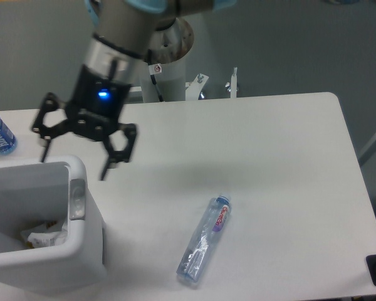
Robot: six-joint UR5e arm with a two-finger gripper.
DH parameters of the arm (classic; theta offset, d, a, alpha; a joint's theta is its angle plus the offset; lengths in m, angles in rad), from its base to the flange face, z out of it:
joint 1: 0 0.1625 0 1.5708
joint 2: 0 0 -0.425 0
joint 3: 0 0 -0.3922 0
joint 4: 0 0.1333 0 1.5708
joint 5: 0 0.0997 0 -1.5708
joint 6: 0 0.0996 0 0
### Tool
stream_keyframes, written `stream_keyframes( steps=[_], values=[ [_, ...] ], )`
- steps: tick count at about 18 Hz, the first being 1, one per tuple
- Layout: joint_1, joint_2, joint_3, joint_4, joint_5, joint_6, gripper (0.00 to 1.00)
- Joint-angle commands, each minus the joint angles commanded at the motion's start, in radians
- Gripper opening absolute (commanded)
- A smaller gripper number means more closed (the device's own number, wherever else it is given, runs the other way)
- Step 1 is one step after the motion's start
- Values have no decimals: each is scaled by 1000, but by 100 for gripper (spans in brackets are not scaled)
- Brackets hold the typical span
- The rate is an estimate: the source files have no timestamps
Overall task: Place the trash in the trash can
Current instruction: 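Move the open gripper over the clear water bottle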
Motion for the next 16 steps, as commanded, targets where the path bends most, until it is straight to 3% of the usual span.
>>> stream_keyframes(
  steps=[2,4,7,11,16],
  values=[
    [24,-14,23,3,3,12,100],
    [34,-66,75,5,14,46,100],
    [34,-144,153,9,142,86,100],
    [32,-222,170,9,236,289,100],
    [38,-313,141,8,302,688,100]
  ],
)
